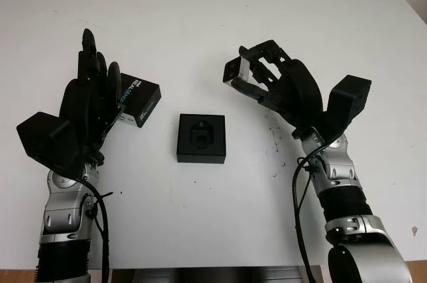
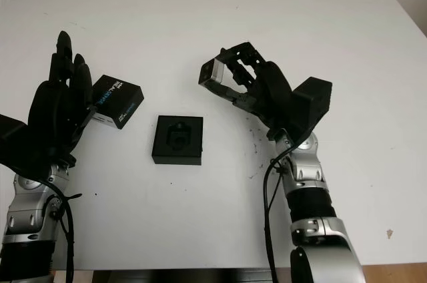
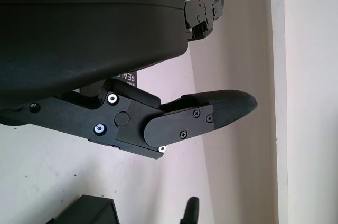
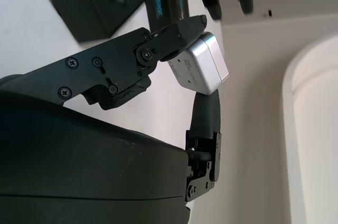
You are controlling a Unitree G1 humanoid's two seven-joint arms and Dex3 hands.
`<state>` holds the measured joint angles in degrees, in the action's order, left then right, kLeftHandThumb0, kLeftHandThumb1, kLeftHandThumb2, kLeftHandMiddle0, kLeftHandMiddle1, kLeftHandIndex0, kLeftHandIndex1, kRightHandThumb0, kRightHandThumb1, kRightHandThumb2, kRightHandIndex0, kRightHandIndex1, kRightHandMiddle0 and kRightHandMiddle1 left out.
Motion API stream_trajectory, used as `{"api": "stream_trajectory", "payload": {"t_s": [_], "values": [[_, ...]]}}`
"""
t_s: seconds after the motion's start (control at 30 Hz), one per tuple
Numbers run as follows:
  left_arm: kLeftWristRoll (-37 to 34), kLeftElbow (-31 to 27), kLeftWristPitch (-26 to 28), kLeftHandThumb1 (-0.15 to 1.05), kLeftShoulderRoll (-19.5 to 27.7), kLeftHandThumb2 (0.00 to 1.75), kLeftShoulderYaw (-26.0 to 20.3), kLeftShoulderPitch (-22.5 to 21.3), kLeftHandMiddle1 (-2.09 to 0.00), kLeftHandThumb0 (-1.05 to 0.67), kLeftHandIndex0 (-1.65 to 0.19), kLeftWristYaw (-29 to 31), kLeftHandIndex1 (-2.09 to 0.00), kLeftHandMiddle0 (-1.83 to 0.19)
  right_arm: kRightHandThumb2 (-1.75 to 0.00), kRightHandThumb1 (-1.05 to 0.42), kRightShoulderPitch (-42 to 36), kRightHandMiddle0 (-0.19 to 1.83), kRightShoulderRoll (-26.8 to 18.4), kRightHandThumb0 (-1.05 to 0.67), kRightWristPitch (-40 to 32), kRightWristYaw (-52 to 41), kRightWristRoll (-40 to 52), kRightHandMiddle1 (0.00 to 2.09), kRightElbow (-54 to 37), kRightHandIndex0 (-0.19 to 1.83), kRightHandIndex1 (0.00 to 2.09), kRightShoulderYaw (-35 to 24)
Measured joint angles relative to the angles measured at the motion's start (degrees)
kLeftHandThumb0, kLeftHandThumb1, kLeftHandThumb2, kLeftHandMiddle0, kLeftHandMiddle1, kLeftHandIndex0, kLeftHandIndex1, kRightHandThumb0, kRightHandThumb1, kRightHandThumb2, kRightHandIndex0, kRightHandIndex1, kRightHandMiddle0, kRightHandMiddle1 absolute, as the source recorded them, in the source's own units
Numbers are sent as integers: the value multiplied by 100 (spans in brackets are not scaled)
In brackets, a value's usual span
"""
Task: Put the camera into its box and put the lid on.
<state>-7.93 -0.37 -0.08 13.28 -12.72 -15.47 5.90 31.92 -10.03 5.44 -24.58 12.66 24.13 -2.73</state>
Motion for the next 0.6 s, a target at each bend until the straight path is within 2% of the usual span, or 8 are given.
{"api": "stream_trajectory", "payload": {"t_s": [0.23,0.47,0.6], "values": [[0,-1,9,105,0,63,0,1,0,-63,19,2,0,19,-5,-96,-417,33,-6,-47,-491,-200,-152,173,-718,21,6,354],[1,-1,6,105,-6,63,10,1,0,-64,19,-3,0,19,-5,-96,-518,37,-9,-53,-657,-361,-274,173,-799,20,5,539],[1,-1,6,105,-6,63,11,1,0,-64,19,-6,0,19,-6,-97,-539,35,-7,-49,-831,-475,-263,171,-832,18,5,614]]}}
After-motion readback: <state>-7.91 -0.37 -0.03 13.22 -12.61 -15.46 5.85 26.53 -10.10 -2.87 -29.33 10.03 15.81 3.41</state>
